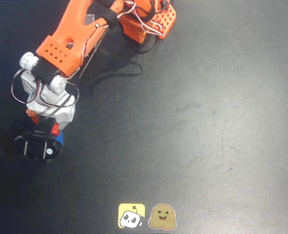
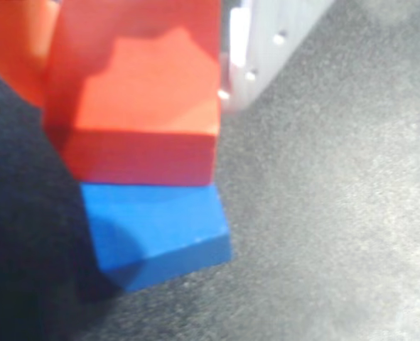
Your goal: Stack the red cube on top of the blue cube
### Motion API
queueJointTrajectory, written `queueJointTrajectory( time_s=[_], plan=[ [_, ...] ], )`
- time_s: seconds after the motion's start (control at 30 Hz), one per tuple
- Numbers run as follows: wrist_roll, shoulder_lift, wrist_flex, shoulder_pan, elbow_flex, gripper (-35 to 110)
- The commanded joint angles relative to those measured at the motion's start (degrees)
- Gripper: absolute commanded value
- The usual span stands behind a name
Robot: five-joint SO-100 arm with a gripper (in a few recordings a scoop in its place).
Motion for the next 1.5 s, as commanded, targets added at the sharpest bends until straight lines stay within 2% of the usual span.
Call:
queueJointTrajectory(
  time_s=[0.0, 1.47],
  plan=[
    [0.7, 0.5, -0.4, 0.4, -3.6, 0],
    [3.5, -1.3, -0.7, 0.6, -0.6, 0]
  ],
)
